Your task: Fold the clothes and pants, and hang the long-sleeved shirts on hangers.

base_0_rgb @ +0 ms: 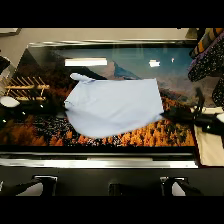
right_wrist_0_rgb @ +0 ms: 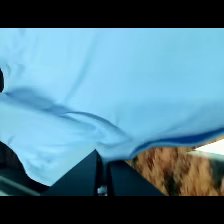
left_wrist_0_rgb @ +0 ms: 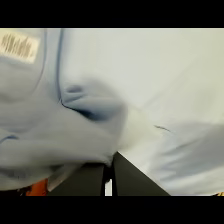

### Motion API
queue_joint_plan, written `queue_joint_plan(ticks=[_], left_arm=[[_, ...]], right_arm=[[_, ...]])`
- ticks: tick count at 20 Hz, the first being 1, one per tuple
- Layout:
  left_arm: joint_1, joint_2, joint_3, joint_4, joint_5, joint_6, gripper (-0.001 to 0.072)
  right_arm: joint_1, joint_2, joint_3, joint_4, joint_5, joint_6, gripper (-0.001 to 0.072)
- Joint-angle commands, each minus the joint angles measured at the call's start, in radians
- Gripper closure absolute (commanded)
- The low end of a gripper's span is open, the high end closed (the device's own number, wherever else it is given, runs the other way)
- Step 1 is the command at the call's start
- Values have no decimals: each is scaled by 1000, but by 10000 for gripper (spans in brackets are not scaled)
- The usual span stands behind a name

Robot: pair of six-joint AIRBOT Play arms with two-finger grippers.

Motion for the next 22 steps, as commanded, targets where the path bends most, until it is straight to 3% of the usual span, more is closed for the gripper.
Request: queue_joint_plan(ticks=[1,7,13,18,22], left_arm=[[48,27,383,23,-131,-80,691],[139,144,987,262,-299,-257,691],[168,379,976,483,-297,-379,691],[158,325,910,518,-305,-333,691],[65,69,835,520,-304,-225,692]], right_arm=[[82,3,378,-69,-81,95,682],[81,125,986,-356,-48,279,681],[81,277,1057,-525,-61,418,681],[81,158,1057,-524,51,509,681],[83,-119,1047,-515,285,517,681]])
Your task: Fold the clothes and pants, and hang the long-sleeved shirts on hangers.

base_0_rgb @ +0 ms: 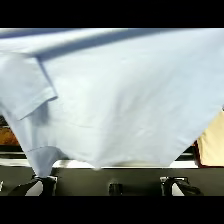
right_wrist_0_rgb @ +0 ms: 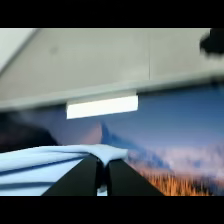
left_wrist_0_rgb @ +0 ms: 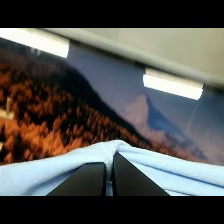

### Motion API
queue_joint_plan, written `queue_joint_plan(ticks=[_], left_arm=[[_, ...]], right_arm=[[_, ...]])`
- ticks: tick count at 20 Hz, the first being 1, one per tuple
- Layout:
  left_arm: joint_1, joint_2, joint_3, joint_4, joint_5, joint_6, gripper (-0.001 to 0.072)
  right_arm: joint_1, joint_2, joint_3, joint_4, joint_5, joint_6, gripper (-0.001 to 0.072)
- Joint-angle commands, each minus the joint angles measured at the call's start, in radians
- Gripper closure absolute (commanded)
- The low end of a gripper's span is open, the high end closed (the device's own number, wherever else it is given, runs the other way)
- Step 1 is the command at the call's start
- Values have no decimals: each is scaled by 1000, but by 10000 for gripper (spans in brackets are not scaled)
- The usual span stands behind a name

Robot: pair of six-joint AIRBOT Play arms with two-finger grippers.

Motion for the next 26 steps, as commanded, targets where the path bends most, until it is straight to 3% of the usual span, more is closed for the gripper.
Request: queue_joint_plan(ticks=[1,8,14,15,16,17,19,23,26], left_arm=[[-76,-231,-52,25,-2,93,691],[-216,-811,-54,24,111,121,691],[-240,-966,-51,-18,213,122,681],[-235,-966,-51,-18,212,122,612],[-225,-964,-44,-19,198,122,482],[-211,-962,-23,-19,163,122,402],[-170,-943,32,-19,61,153,385],[-64,-809,47,-20,-67,217,385],[19,-675,-57,-38,-72,216,385]], right_arm=[[1,-237,-19,-12,187,23,681],[3,-747,-145,30,-30,-21,680],[87,-977,-145,69,-185,-47,679],[98,-984,-145,70,-199,-47,670],[103,-983,-142,70,-198,-47,606],[99,-978,-130,69,-169,-47,512],[64,-938,-118,68,-76,-66,325],[-76,-801,-135,67,174,-189,327],[-184,-655,-330,126,233,-263,329]])
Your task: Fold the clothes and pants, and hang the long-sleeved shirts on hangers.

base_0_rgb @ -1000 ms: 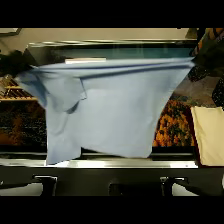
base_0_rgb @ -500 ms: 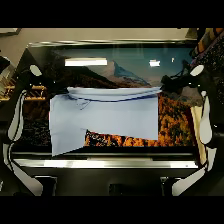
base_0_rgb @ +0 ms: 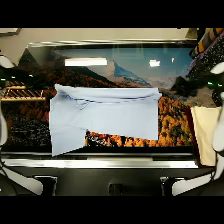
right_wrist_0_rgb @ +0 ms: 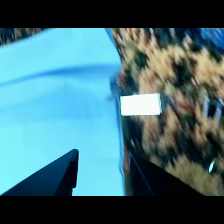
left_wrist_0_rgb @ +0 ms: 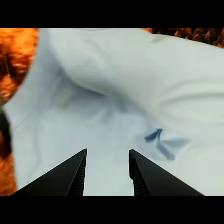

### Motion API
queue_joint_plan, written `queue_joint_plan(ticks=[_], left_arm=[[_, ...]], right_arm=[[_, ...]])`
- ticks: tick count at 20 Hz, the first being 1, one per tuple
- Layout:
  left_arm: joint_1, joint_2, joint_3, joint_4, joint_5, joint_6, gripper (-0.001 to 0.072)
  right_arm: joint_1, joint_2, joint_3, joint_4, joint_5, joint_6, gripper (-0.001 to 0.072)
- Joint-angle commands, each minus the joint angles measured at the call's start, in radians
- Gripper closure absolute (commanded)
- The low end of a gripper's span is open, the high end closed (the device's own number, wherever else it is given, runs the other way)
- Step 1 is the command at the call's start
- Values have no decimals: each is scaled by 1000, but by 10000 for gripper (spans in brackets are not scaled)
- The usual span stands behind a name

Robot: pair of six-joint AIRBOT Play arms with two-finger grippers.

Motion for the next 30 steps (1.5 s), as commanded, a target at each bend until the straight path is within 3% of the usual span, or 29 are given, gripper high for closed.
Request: queue_joint_plan(ticks=[1,5,10,15,16,22,28,30], left_arm=[[94,147,-123,-24,-48,17,385],[198,349,-466,-37,-34,-2,385],[293,550,-777,-55,27,-2,385],[302,572,-820,-58,28,-1,385],[303,572,-820,-57,28,-1,385],[303,565,-820,-56,35,1,386],[303,564,-822,-54,53,2,385],[304,564,-822,-53,54,3,385]], right_arm=[[-114,169,-239,50,111,-97,328],[-147,346,-695,43,55,-146,327],[-146,393,-994,136,-43,-289,324],[-146,393,-1084,222,-132,-418,319],[-146,393,-1092,223,-157,-418,283],[-146,393,-1120,297,-234,-471,280],[-93,375,-1128,323,-243,-469,288],[-26,373,-1129,293,-289,-409,304]])
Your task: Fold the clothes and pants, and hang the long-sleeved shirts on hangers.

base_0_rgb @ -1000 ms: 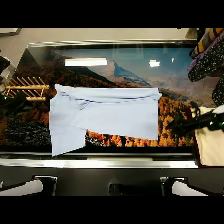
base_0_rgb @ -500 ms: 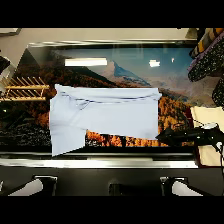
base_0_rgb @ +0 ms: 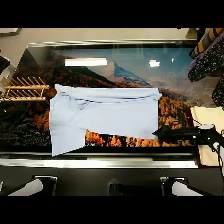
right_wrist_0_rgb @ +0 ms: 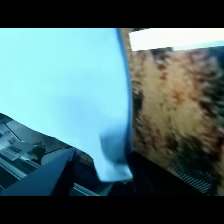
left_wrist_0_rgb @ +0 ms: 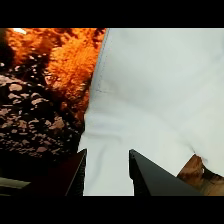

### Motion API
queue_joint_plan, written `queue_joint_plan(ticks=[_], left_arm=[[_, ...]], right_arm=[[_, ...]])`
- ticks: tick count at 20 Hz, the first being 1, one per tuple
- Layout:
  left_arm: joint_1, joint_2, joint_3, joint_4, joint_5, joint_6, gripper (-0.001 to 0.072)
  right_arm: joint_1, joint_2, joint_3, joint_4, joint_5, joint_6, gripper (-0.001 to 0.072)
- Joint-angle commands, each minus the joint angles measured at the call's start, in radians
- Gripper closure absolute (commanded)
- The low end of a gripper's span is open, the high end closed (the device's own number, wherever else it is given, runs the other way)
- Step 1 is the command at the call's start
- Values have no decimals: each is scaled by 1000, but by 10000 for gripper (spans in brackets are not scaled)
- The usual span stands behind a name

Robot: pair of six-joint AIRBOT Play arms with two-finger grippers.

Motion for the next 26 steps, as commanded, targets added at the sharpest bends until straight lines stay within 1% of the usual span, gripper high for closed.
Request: queue_joint_plan(ticks=[1,3,4,7,9,10,11,12,13,15,18,24,26], left_arm=[[3,0,0,2,7,2,385],[3,0,-2,6,32,11,385],[2,0,-9,5,52,29,385],[19,0,-72,-16,139,66,384],[51,-2,-141,-86,212,126,382],[71,-7,-175,-133,241,169,362],[87,-19,-200,-173,256,209,274],[101,-41,-219,-211,255,257,202],[105,-66,-229,-235,249,294,193],[100,-122,-233,-246,248,327,194],[90,-188,-233,-304,248,386,196],[61,-247,-232,-317,249,393,197],[47,-256,-232,-317,268,393,198]], right_arm=[[79,-5,-4,-28,-61,64,398],[80,-2,-3,-10,-66,63,607],[80,5,-3,-9,-65,63,674],[80,51,-3,-4,-51,64,680],[80,86,-3,-2,-21,64,680],[80,103,-3,-3,-3,69,680],[80,118,-3,-5,12,76,680],[80,134,-3,-5,25,82,680],[80,145,-3,-5,32,89,680],[80,157,-3,-2,41,101,680],[80,160,-3,5,57,108,680],[80,160,-3,32,65,109,680],[80,160,-3,44,71,108,680]])
